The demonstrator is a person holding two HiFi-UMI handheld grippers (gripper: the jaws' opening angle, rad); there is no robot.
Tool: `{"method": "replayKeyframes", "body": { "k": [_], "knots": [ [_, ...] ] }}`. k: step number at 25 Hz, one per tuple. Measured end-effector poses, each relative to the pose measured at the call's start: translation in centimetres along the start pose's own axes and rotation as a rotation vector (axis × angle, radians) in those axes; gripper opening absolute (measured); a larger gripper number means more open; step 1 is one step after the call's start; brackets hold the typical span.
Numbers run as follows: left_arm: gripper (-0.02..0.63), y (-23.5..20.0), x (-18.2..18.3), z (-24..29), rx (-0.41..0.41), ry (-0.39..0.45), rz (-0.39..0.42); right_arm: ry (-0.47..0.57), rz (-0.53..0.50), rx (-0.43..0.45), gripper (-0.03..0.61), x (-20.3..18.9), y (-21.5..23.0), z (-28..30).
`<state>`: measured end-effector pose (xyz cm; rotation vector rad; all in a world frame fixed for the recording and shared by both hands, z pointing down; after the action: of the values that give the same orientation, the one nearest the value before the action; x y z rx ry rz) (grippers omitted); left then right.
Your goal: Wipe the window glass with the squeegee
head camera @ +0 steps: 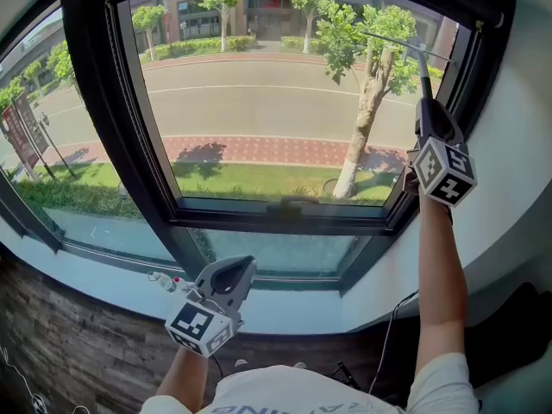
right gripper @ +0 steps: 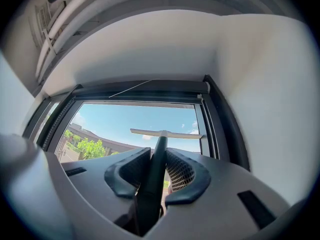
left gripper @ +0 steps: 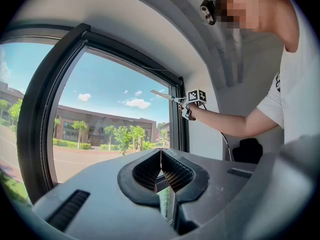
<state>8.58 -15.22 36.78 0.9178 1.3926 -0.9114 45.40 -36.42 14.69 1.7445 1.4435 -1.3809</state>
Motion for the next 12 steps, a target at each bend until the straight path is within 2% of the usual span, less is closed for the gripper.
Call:
{"method": "replayKeyframes", "body": {
  "k": [12],
  "knots": [
    [0.017, -0.2, -0.1, -0.8, 0.000, 0.006, -0.010, -0.064, 0.011, 0.006, 0.100, -3.0, -1.0, -1.9]
  ]
}}
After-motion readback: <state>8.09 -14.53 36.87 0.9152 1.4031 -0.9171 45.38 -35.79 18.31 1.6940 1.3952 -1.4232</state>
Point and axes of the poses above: the fingertips, and each gripper's own axes: z forward along the fingers, y to its right, x out of its top, the point moved 9 cm from there along -z, backward along the fingers, and after that the axes turned 13 degrees about x, right-handed, at the moved point
